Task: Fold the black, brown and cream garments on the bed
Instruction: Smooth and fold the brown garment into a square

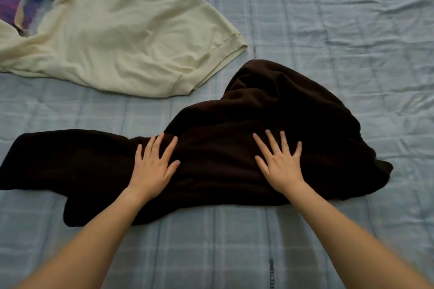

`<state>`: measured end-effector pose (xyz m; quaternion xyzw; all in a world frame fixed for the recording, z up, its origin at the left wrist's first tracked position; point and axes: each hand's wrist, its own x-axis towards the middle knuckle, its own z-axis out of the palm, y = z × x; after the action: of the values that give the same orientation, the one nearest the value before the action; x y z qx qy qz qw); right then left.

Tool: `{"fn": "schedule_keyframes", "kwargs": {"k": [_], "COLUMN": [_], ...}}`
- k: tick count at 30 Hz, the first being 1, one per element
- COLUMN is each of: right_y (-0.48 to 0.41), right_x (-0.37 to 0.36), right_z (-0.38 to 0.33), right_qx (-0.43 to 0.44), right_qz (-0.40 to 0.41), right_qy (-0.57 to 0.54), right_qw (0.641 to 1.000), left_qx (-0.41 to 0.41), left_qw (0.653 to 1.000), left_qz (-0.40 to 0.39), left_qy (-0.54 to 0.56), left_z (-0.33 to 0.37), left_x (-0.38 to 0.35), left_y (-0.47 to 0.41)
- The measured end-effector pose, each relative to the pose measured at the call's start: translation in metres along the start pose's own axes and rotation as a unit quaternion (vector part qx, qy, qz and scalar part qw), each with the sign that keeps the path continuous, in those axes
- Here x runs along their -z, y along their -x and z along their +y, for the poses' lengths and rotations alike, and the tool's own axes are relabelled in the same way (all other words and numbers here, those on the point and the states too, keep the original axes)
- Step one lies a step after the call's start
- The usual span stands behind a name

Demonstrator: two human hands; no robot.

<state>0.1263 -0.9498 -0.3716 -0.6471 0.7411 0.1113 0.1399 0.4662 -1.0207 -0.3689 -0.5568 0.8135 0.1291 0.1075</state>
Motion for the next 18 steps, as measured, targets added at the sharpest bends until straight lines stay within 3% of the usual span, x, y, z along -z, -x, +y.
{"fn": "schedule_keyframes", "kwargs": {"k": [10,18], "right_y": [0.085,0.129], "right_x": [-0.009,-0.001], "right_z": [0.013,0.063], "right_qx": [0.026,0.051], "right_qz": [-0.016,0.121], "right_qy": [0.009,-0.013], "right_qw": [0.999,0.991], "left_qx": [-0.11,-0.183], "left_qw": [0.994,0.971], "left_qz": [0.025,0.143], "left_qy": [0.008,0.053], "left_z": [-0.027,-0.036], "left_x": [-0.009,-0.02], "left_y": [0.065,0.102]}}
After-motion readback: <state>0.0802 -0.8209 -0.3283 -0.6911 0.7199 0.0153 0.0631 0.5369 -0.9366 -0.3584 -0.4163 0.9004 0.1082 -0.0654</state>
